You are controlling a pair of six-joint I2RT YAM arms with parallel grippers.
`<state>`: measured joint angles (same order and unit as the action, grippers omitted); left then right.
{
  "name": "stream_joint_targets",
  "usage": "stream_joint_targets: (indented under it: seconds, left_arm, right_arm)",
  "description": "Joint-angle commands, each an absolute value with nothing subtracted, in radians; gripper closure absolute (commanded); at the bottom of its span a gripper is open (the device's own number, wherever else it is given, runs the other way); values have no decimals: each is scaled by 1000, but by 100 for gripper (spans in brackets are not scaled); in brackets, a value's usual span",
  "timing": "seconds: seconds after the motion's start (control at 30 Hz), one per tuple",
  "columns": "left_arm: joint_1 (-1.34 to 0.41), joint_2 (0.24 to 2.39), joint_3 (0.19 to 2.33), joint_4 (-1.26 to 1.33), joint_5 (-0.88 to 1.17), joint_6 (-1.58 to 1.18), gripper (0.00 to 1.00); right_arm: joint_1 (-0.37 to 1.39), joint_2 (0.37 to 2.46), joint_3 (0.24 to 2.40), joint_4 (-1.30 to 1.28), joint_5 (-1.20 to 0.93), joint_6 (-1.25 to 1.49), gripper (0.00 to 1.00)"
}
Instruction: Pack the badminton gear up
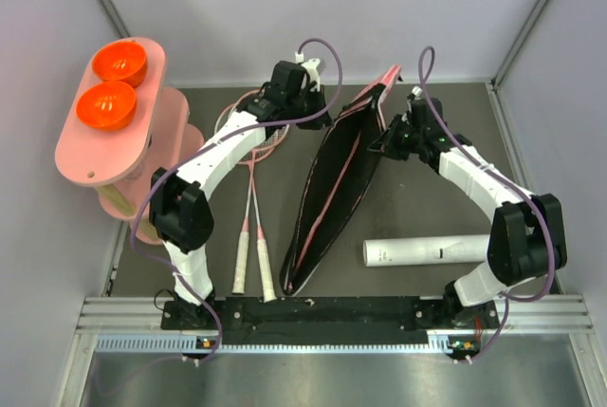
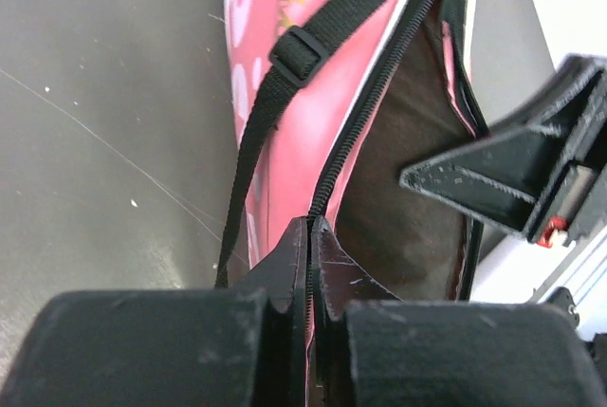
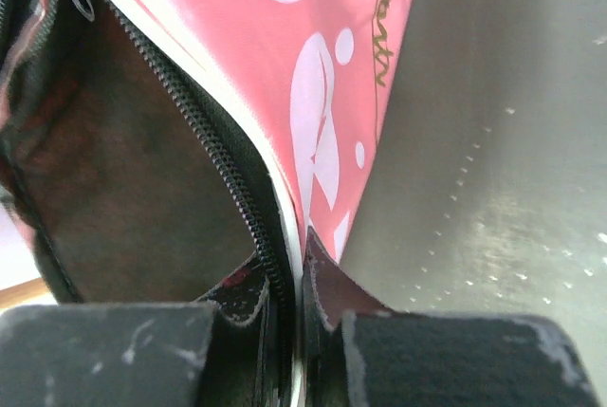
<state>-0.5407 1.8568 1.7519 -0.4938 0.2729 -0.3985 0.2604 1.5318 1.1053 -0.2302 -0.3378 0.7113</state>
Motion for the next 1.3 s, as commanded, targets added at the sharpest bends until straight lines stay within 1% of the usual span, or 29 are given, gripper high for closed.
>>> stream_joint_targets:
  seconds: [0.0,0.03,0.07,0.1,0.17,0.2,0.23,0.27,0.3,0.43,0.57,0.63,0.67,0.8,0.87,0.9,0.97,1.0,1.07,1.13,1.2,1.23,1.27]
  left_arm:
    - [-509,1901,1844,-520,239,-337,100]
    - [-503,1908,1847,-522,256,-344,100]
    - [-502,1908,1847,-520,267,-347,100]
    - [-500,1907,1844,-512,270,-348,100]
    - [-500,1902,1838,-505,285,-351,100]
    - [-500,1901,1833,-500,288,-353,100]
    - [-500,1901,1835,-496,291,-357,100]
    - [-500,1902,1836,-494,293,-357,100]
    - [-500,1904,1841,-491,296,-359,100]
    - [-494,1939,1856,-486,304,-367,100]
    - [-480,1997,1939,-578,328,-374,99]
    - [-479,1971,1925,-572,368,-368,88]
    - [-480,1948,1870,-519,373,-371,74]
    - [-482,1844,1778,-443,390,-377,49]
    - [-482,1825,1790,-451,439,-379,45]
    - [-482,1821,1789,-457,457,-382,35]
    - [-485,1790,1769,-459,486,-390,28]
    - [-489,1757,1760,-460,486,-384,21]
    - [-489,1721,1715,-459,480,-374,18]
    - [-489,1666,1681,-480,463,-357,17]
    - [-489,1616,1623,-508,388,-338,17]
    - [-489,1602,1582,-537,340,-333,20]
    - [-489,1589,1559,-554,234,-331,21]
  right_arm:
    - [389,1480,1216,-449,208,556,100]
    - [443,1489,1267,-533,304,519,100]
    - [449,1499,1282,-566,368,523,100]
    - [448,1494,1281,-566,379,534,100]
    - [419,1479,1229,-566,373,676,100]
    - [391,1470,1206,-551,266,725,100]
    - [368,1453,1165,-502,173,718,100]
    - [359,1448,1148,-430,116,704,100]
    - [357,1447,1146,-425,88,692,100]
    - [359,1448,1170,-440,89,655,100]
    - [359,1422,1164,-442,104,635,100]
    - [359,1417,1170,-440,83,621,100]
    - [359,1413,1175,-440,77,621,100]
    - [368,1414,1221,-479,71,678,100]
    - [370,1428,1242,-512,81,690,100]
    - [371,1442,1261,-523,89,699,100]
    - [373,1453,1278,-549,100,704,100]
    - [373,1465,1291,-555,104,706,100]
    - [382,1476,1314,-589,127,703,100]
    - [391,1485,1344,-607,149,695,100]
    - [396,1488,1354,-615,167,689,100]
    - [394,1486,1355,-617,175,686,100]
    - [394,1488,1356,-618,192,680,100]
